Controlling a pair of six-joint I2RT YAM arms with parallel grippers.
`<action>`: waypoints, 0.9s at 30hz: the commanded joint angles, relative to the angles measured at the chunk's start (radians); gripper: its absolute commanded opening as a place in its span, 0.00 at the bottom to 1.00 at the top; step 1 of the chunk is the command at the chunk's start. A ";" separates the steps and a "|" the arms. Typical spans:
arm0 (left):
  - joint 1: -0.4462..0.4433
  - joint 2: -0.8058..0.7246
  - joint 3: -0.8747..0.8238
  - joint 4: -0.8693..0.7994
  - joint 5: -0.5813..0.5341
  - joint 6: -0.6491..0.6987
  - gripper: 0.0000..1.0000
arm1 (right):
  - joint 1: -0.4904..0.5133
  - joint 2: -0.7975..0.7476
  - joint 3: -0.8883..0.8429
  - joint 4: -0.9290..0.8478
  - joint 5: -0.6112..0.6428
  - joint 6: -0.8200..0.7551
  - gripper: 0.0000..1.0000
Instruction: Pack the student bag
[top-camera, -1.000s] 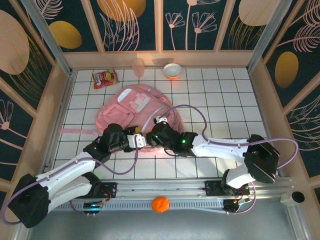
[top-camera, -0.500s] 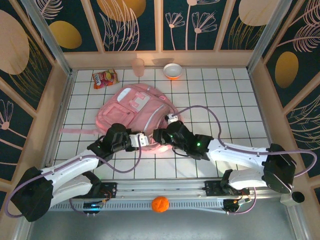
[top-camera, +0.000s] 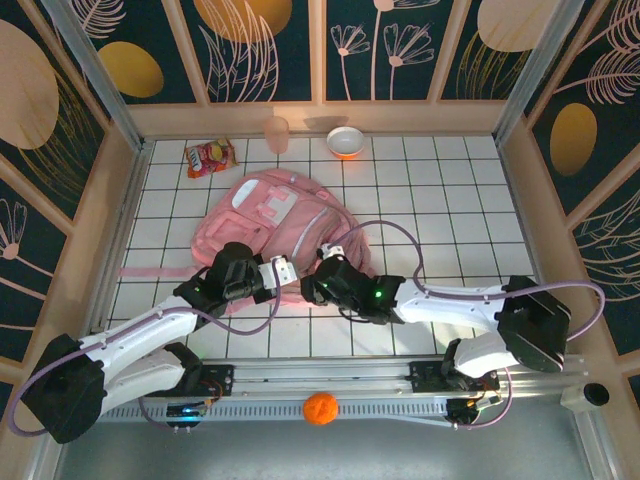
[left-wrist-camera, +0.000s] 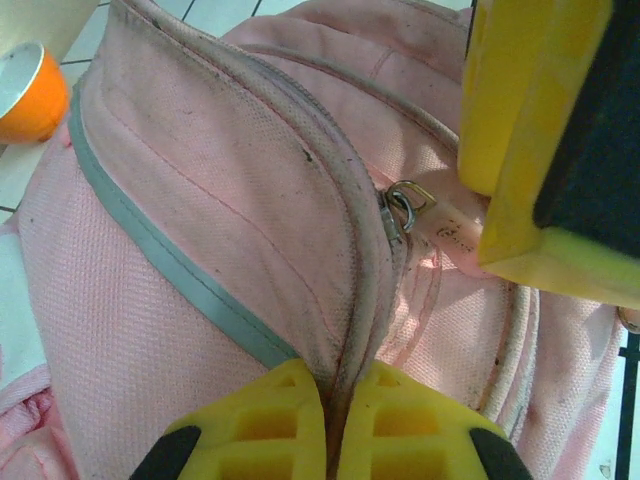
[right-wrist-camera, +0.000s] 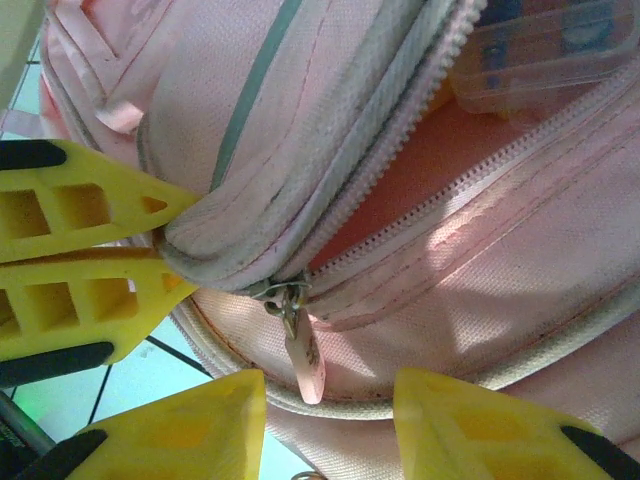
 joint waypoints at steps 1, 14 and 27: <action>0.004 -0.011 0.034 0.016 0.065 -0.063 0.00 | -0.009 0.032 0.039 0.040 0.050 -0.043 0.37; 0.007 -0.020 0.030 -0.023 -0.028 -0.041 0.00 | -0.093 0.004 0.040 -0.049 0.037 -0.151 0.01; 0.021 -0.038 0.017 -0.077 -0.082 -0.011 0.00 | -0.295 -0.100 -0.008 -0.094 -0.039 -0.302 0.00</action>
